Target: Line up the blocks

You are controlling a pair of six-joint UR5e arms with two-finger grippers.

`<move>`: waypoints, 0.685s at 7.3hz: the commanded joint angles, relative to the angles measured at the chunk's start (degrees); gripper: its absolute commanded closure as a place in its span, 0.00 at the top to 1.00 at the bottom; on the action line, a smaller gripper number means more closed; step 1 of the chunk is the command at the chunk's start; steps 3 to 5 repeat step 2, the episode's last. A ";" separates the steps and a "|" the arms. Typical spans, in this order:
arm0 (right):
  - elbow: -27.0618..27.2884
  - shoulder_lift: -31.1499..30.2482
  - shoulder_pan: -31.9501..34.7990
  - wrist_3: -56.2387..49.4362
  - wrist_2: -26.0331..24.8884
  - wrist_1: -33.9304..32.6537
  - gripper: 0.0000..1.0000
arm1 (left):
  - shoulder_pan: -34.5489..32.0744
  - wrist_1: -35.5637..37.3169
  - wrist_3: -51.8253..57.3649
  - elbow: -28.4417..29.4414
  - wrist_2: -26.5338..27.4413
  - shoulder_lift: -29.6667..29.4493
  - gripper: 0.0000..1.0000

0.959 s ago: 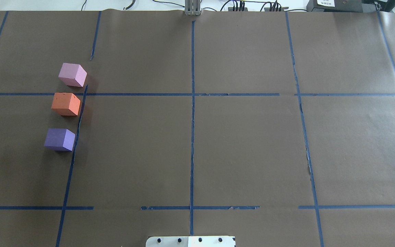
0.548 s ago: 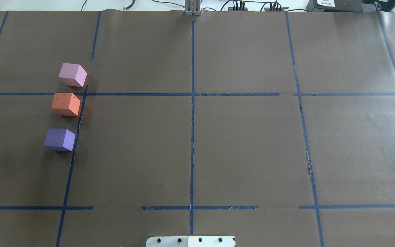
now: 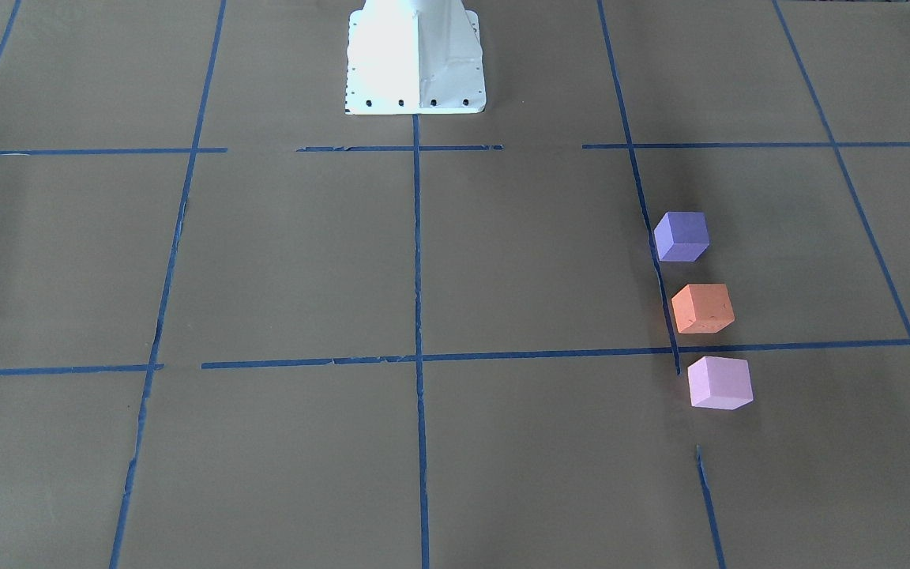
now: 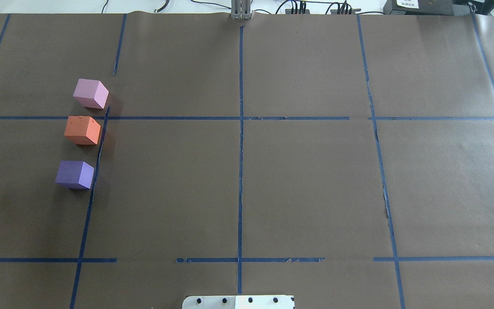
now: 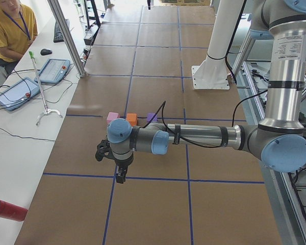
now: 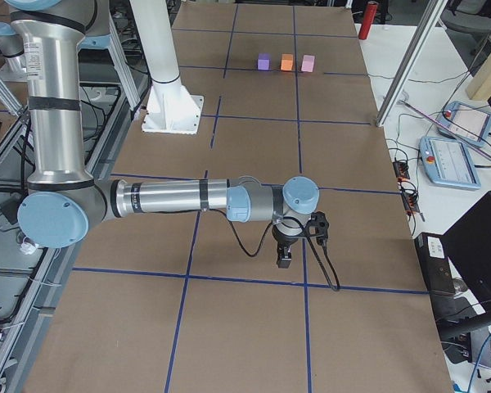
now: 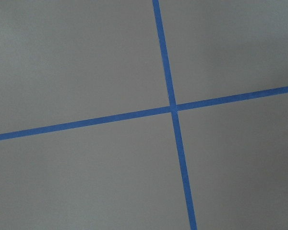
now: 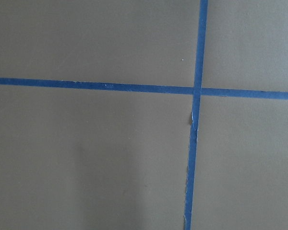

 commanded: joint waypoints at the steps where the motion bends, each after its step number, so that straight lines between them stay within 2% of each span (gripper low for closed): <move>1: 0.09 0.00 0.00 0.00 0.00 0.00 1.00 | -0.04 0.03 0.01 -0.08 -0.09 0.04 1.00; 5: 0.00 0.00 0.00 0.00 0.00 0.00 1.00 | -0.04 0.03 0.01 0.09 -0.09 0.04 1.00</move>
